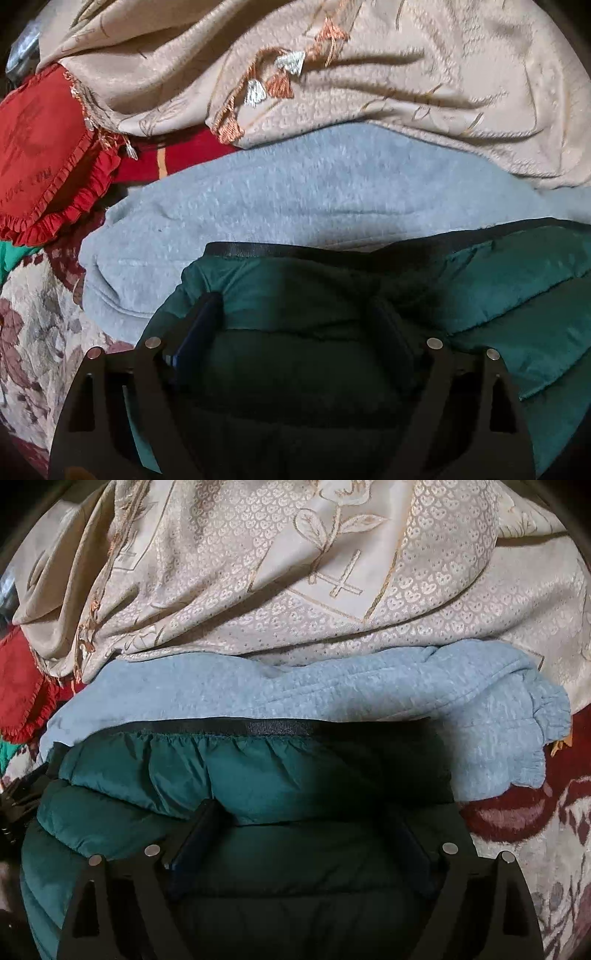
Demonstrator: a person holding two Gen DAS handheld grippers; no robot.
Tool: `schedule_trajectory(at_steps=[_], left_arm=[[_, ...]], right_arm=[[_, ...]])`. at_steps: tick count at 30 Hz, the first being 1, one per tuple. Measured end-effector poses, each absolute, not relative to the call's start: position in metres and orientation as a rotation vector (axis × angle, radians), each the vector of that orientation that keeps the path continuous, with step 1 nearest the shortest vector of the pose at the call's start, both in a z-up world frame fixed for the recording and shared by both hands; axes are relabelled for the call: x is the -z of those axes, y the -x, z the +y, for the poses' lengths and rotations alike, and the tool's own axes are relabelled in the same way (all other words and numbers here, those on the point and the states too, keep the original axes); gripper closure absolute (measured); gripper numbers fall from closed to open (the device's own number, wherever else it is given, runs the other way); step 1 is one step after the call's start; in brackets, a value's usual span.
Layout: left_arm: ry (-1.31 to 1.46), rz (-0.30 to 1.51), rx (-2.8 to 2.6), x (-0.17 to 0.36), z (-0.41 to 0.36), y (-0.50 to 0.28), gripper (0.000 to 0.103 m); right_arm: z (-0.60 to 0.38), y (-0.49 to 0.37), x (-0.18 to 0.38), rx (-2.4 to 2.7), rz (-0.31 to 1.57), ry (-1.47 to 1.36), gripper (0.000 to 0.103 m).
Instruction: Fold large clothes
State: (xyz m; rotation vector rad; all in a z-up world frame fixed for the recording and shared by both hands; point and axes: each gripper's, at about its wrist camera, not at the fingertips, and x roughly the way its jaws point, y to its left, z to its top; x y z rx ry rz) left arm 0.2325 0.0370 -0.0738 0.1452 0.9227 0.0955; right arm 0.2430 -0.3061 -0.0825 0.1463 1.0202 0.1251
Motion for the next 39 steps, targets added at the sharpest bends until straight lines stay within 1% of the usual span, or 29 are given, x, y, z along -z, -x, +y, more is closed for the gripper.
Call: schedule_trajectory(at_steps=[11, 14, 16, 18, 21, 23, 26, 32, 33, 34, 36, 39], left_arm=[[-0.146, 0.942, -0.095, 0.071, 0.038, -0.234, 0.017], [-0.148, 0.954, -0.067, 0.051, 0.042, -0.226, 0.018], [-0.1, 0.904, 0.013, 0.023, 0.059, -0.203, 0.018], [-0.077, 0.849, 0.061, 0.003, 0.079, -0.178, 0.018], [-0.032, 0.805, 0.048, -0.01, 0.121, -0.135, 0.018], [0.05, 0.841, 0.074, -0.003, 0.139, -0.124, 0.018], [0.145, 0.912, 0.077, 0.016, 0.152, -0.124, 0.018], [0.298, 0.958, 0.171, 0.057, 0.163, -0.146, 0.017], [0.35, 0.977, 0.205, 0.064, 0.169, -0.153, 0.013], [0.389, 0.999, 0.231, 0.071, 0.174, -0.159, 0.009], [0.441, 1.041, 0.312, 0.086, 0.175, -0.17, 0.007], [0.392, 1.032, 0.345, 0.088, 0.167, -0.178, 0.0]], right_arm=[[-0.303, -0.24, 0.078, -0.11, 0.999, -0.136, 0.015], [-0.301, -0.233, 0.063, -0.076, 1.006, -0.112, 0.016], [-0.302, -0.213, 0.04, -0.09, 0.943, -0.102, 0.016], [-0.307, -0.181, 0.01, -0.119, 0.828, -0.118, 0.016], [-0.319, -0.137, -0.012, -0.149, 0.722, -0.159, 0.016], [-0.325, -0.116, -0.013, -0.141, 0.705, -0.164, 0.016], [-0.326, -0.109, -0.003, -0.141, 0.729, -0.144, 0.016], [-0.334, -0.127, 0.037, -0.034, 0.827, 0.034, 0.016], [-0.338, -0.129, 0.043, -0.012, 0.837, 0.044, 0.012], [-0.344, -0.13, 0.047, 0.013, 0.835, 0.038, 0.001], [-0.357, -0.129, 0.053, 0.015, 0.831, -0.001, 0.0], [-0.369, -0.131, 0.059, -0.014, 0.855, -0.063, 0.0]])
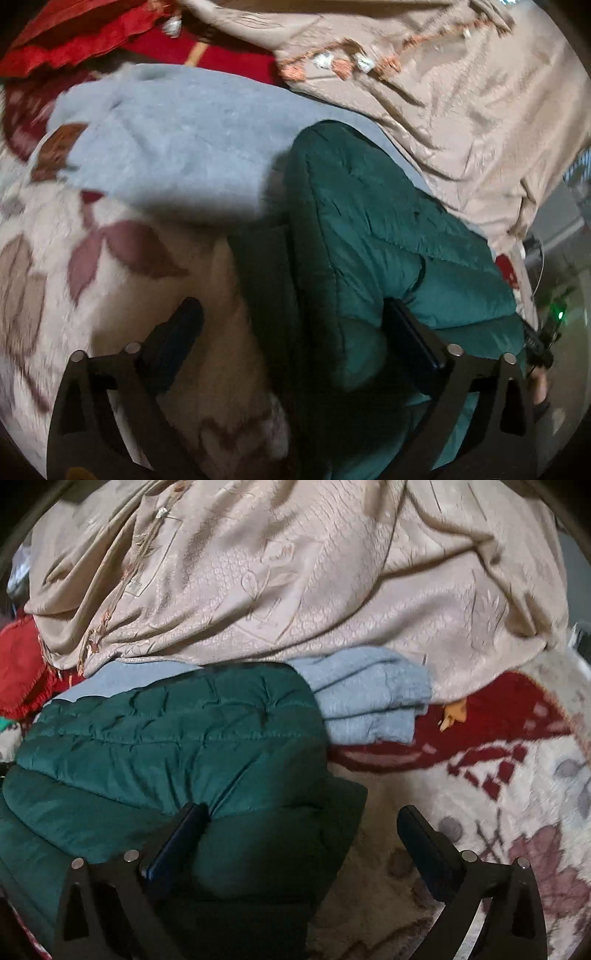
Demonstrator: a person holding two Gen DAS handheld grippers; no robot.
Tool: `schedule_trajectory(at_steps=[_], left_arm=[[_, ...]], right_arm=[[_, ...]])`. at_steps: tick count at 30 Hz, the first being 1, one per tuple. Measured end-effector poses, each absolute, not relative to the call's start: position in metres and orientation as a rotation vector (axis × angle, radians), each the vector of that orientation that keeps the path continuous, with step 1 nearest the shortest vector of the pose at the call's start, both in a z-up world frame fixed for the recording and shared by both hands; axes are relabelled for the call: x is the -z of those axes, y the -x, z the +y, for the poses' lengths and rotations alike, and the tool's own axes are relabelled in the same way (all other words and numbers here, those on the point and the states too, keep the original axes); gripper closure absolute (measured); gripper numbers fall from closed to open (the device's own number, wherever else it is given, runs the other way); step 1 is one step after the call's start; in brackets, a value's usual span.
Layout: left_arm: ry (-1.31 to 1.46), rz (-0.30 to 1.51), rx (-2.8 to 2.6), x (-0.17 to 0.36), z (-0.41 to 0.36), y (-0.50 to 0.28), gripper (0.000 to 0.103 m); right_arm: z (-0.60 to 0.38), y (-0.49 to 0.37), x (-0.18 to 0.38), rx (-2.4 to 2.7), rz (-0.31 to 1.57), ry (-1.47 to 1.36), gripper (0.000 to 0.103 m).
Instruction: Fold large clothes
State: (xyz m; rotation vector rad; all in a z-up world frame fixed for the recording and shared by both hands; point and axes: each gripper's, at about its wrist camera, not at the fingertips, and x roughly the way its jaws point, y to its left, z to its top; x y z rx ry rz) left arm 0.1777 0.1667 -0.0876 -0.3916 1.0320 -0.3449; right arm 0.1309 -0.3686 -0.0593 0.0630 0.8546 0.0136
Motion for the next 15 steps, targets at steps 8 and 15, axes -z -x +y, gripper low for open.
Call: schedule_trajectory(at_steps=[8, 15], left_arm=[[0.376, 1.027, 0.394, 0.09, 0.162, -0.197, 0.0], [0.241, 0.935, 0.37, 0.072, 0.151, -0.185, 0.04]], right_arm=[[-0.401, -0.134, 0.077, -0.086, 0.923, -0.371, 0.0], [-0.417, -0.13, 0.083, -0.181, 0.956, -0.497, 0.0]])
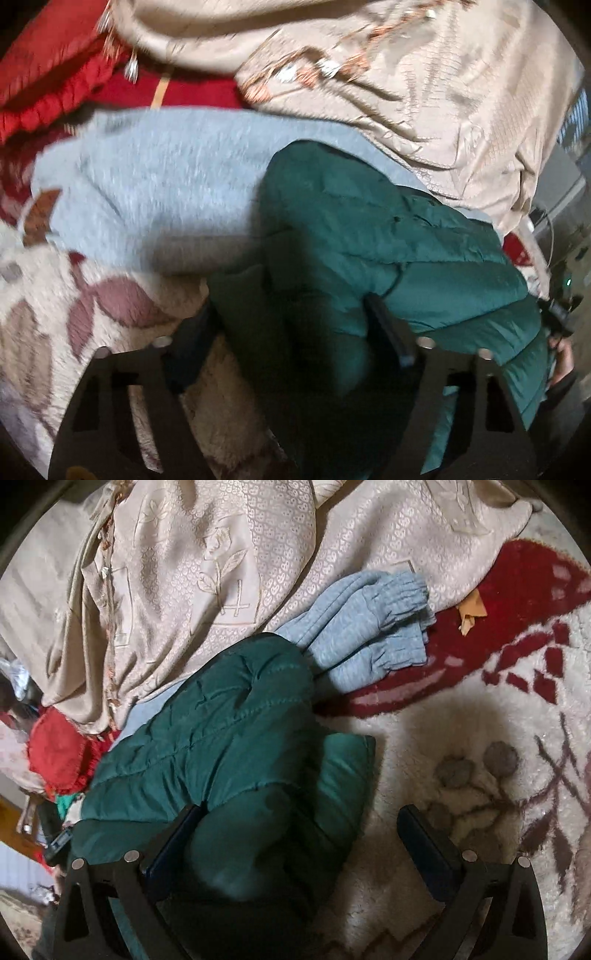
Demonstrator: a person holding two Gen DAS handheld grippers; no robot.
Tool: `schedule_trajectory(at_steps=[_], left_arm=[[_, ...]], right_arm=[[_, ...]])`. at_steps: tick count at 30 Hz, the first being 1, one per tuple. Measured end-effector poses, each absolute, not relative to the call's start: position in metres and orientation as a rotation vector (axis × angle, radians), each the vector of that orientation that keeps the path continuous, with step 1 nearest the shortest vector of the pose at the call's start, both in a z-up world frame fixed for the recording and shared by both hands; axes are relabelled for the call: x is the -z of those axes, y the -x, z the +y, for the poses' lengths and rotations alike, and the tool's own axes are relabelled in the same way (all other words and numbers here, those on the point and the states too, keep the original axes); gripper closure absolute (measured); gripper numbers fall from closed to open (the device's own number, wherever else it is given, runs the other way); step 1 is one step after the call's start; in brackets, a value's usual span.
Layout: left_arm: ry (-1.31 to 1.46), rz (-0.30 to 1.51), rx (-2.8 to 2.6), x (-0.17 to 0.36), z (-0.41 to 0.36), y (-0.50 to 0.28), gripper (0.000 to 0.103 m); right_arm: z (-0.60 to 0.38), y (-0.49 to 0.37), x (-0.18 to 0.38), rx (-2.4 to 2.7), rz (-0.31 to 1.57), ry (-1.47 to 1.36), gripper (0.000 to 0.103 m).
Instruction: Fold large clothes
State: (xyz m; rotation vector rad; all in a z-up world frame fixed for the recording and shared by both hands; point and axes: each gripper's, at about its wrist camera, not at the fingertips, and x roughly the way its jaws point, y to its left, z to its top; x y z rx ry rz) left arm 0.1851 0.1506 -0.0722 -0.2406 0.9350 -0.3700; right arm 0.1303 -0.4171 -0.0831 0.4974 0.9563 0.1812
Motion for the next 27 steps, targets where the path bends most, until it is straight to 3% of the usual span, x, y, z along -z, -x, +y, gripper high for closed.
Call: schedule_trajectory(at_steps=[1, 3, 6, 10, 13, 18, 23, 26, 27], left_arm=[[0.242, 0.914, 0.397, 0.069, 0.149, -0.183, 0.052], [0.22, 0.889, 0.396, 0.066, 0.146, -0.181, 0.055], [0.248, 0.9, 0.416, 0.07, 0.149, -0.185, 0.053], [0.297, 0.931, 0.404, 0.078, 0.154, -0.191, 0.033], [0.332, 0.94, 0.41, 0.081, 0.157, -0.193, 0.031], [0.324, 0.94, 0.402, 0.081, 0.155, -0.192, 0.029], [0.272, 0.935, 0.378, 0.079, 0.149, -0.19, 0.028], [0.195, 0.908, 0.349, 0.073, 0.14, -0.185, 0.034], [0.174, 0.902, 0.344, 0.071, 0.138, -0.184, 0.043]], right_arm=[[-0.419, -0.131, 0.084, -0.201, 0.961, -0.5, 0.0], [-0.423, -0.134, 0.086, -0.243, 0.964, -0.506, 0.0], [-0.423, -0.144, 0.091, -0.311, 0.958, -0.493, 0.0], [-0.427, -0.151, 0.093, -0.402, 0.932, -0.53, 0.0], [-0.431, -0.15, 0.089, -0.463, 0.884, -0.563, 0.022], [-0.421, -0.152, 0.092, -0.433, 0.901, -0.517, 0.024], [-0.415, -0.155, 0.092, -0.408, 0.91, -0.505, 0.02], [-0.406, -0.155, 0.084, -0.427, 0.881, -0.457, 0.036], [-0.405, -0.155, 0.083, -0.429, 0.877, -0.443, 0.039]])
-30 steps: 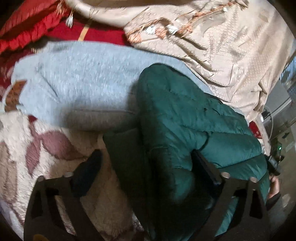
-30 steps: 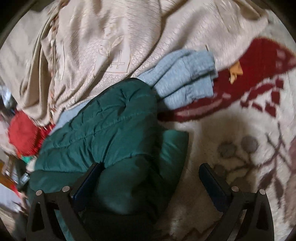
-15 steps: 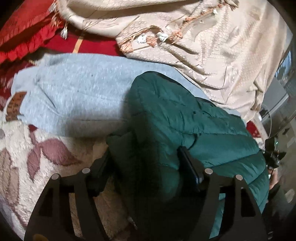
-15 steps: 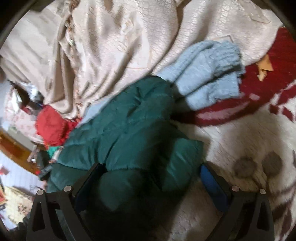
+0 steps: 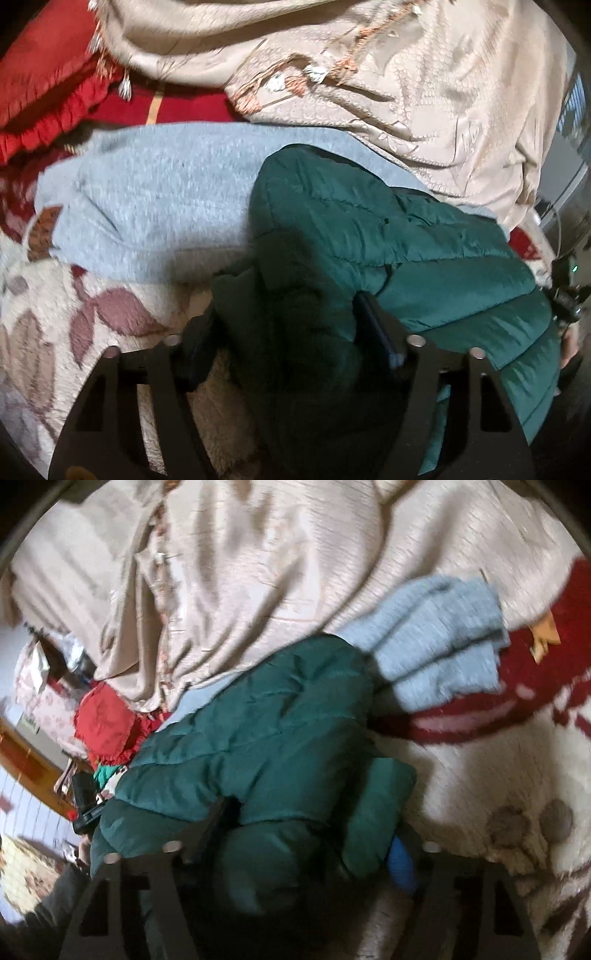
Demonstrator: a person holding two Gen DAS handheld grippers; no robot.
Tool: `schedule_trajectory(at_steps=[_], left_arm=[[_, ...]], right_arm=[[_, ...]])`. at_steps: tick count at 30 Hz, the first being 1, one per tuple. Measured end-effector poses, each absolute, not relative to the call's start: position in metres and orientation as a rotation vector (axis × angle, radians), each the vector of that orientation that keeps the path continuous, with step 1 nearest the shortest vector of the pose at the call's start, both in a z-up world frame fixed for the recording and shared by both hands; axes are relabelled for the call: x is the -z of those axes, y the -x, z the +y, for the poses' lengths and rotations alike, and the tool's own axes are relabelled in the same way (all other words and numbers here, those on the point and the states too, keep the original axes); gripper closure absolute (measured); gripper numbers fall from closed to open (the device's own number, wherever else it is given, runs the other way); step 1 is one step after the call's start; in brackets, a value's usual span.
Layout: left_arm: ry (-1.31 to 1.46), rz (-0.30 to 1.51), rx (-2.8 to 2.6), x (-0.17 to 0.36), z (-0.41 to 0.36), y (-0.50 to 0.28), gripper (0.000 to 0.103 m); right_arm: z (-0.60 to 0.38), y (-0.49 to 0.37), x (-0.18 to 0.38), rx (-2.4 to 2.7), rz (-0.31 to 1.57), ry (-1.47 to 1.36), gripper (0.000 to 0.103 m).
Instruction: Fold large clothes
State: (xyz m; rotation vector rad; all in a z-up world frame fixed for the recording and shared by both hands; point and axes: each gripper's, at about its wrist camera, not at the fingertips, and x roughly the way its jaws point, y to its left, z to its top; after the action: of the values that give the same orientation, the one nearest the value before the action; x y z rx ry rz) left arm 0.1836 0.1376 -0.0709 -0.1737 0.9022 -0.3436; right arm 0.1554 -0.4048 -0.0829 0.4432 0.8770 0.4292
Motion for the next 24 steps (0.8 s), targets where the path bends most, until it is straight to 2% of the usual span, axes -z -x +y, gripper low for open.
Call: schedule_trajectory(at_steps=[4, 7, 14, 20, 24], left_arm=[[0.092, 0.875, 0.3, 0.062, 0.127, -0.176, 0.066], [0.06, 0.841, 0.259, 0.05, 0.124, -0.169, 0.075], [0.028, 0.74, 0.209, 0.008, 0.121, -0.139, 0.08], [0.098, 0.645, 0.264, -0.038, 0.126, -0.078, 0.081], [0.119, 0.616, 0.312, -0.051, 0.125, -0.041, 0.081]], right_arm=[[-0.391, -0.152, 0.064, -0.417, 0.83, -0.321, 0.06], [-0.378, -0.142, 0.044, -0.372, 0.766, -0.191, 0.068], [-0.353, -0.101, -0.015, -0.318, 0.606, 0.022, 0.075], [-0.361, -0.039, -0.055, -0.317, 0.492, 0.032, 0.076], [-0.383, -0.012, -0.055, -0.342, 0.501, -0.027, 0.075]])
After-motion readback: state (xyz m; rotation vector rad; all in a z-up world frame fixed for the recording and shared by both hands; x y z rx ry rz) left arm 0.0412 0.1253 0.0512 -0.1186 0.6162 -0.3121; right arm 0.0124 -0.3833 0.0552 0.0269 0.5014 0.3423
